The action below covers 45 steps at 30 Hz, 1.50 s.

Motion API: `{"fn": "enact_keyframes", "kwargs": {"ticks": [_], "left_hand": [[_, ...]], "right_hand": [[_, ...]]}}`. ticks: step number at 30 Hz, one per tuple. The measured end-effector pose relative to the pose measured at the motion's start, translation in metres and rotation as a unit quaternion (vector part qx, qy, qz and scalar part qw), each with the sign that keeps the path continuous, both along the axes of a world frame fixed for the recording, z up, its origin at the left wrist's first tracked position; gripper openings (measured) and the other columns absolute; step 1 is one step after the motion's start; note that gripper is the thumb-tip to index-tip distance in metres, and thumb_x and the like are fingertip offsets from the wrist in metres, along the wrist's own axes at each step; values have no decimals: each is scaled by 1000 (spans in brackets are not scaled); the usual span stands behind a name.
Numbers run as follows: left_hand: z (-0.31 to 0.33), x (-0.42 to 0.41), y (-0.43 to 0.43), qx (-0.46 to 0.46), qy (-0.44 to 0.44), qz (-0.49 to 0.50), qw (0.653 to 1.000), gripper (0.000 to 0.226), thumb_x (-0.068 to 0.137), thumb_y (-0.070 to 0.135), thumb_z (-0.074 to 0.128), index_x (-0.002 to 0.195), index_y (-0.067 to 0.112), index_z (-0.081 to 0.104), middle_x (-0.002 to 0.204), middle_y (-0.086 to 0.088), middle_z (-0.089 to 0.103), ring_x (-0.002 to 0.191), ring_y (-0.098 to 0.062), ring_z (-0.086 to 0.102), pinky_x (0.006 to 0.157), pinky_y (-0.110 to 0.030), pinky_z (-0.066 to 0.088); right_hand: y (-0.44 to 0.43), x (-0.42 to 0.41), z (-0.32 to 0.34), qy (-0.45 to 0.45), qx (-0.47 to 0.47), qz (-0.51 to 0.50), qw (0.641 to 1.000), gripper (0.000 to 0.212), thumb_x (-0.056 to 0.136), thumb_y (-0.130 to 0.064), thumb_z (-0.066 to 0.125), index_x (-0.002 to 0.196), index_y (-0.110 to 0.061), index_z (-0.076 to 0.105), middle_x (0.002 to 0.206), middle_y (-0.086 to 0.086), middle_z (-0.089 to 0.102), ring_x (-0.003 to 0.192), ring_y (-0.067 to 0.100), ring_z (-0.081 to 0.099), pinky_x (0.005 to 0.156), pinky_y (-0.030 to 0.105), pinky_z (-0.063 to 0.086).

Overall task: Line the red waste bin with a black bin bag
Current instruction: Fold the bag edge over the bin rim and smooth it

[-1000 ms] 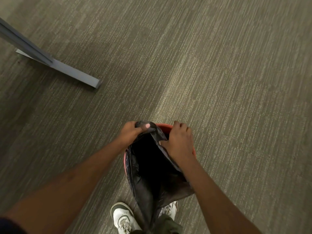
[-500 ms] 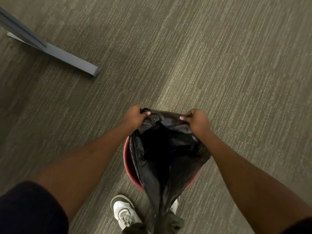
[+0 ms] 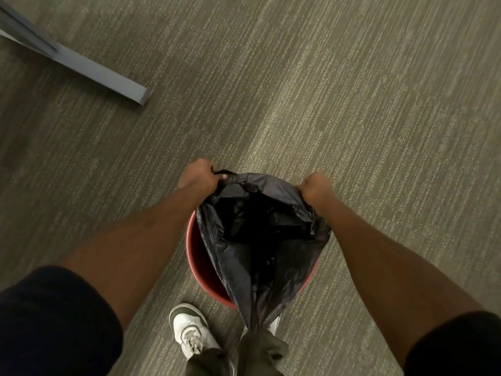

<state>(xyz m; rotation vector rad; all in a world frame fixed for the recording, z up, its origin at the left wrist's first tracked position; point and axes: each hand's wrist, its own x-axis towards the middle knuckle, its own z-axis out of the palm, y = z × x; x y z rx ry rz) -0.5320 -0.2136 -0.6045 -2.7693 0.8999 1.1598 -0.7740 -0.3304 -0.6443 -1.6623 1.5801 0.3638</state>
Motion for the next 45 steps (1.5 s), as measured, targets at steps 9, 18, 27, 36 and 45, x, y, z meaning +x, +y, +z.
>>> {"fn": "enact_keyframes", "kwargs": {"ticks": [9, 18, 27, 36, 45], "left_hand": [[-11, 14, 22, 15, 33, 28, 999, 45, 85, 49, 61, 72, 6, 62, 72, -12, 62, 74, -29, 60, 60, -31, 43], [24, -22, 63, -16, -39, 243, 969, 113, 62, 87, 44, 128, -5, 39, 133, -27, 48, 117, -42, 53, 90, -50, 49], [33, -104, 103, 30, 31, 259, 965, 79, 69, 72, 52, 111, 6, 60, 102, -12, 71, 88, -32, 68, 76, -36, 52], [25, -91, 107, -83, 41, 489, 867, 28, 82, 9, 49, 102, -2, 66, 94, -22, 68, 88, -37, 64, 68, -37, 44], [34, -52, 139, -193, 212, 713, 639, 23, 93, -3, 42, 77, 6, 57, 72, -11, 65, 69, -24, 61, 44, -35, 57]], "right_hand": [[14, -17, -5, -37, 102, -165, 980, 33, 86, -30, 64, 70, -3, 53, 71, 15, 55, 65, 23, 54, 60, 34, 41], [88, -47, 57, 52, -73, -189, 978, 84, 83, -64, 50, 121, 10, 42, 120, 30, 52, 111, 42, 52, 90, 48, 48], [141, -46, 84, -47, 75, -425, 901, 43, 75, -38, 71, 78, 4, 60, 72, 20, 65, 65, 31, 63, 72, 56, 54], [134, -74, 73, -227, 158, -636, 720, 9, 93, -1, 51, 98, 0, 58, 92, 18, 70, 76, 28, 72, 59, 37, 59], [143, -123, 56, -305, 247, -685, 613, 29, 96, -4, 41, 120, 9, 51, 88, 20, 73, 76, 24, 73, 57, 30, 60]]}}
